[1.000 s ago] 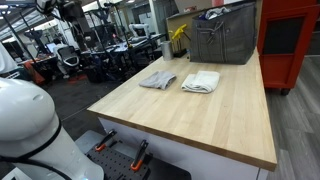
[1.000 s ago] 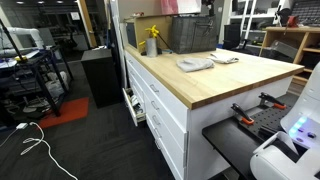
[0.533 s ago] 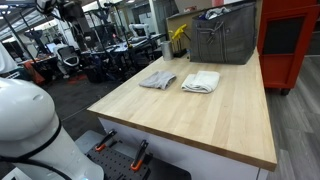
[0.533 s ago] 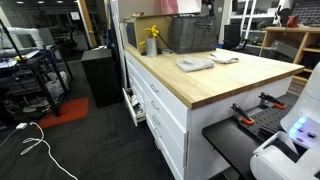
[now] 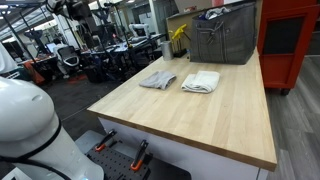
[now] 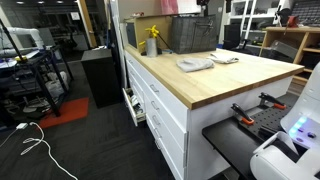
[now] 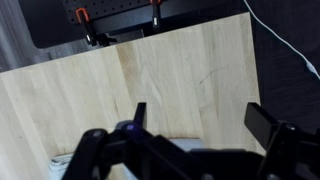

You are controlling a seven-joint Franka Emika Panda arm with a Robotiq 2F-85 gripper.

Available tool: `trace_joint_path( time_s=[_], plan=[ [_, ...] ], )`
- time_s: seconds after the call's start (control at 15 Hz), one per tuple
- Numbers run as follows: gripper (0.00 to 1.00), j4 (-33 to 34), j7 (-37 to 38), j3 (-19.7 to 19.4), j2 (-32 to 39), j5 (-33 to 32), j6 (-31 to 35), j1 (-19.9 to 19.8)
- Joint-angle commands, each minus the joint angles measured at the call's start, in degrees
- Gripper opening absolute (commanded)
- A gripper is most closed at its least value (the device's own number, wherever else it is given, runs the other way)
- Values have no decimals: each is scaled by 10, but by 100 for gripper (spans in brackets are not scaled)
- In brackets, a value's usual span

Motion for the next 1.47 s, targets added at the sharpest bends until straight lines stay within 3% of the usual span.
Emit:
trace_joint_path(
  time_s=[0.0, 0.4, 0.87, 1.4],
  plan=[
    [100, 55, 17, -6, 57, -12, 12, -1],
    [100, 144, 5, -23, 154, -47, 5, -3],
    [100, 269, -24, -78, 269, -103, -14, -2],
    [100, 372, -78, -113, 386, -87, -41, 8]
  ],
)
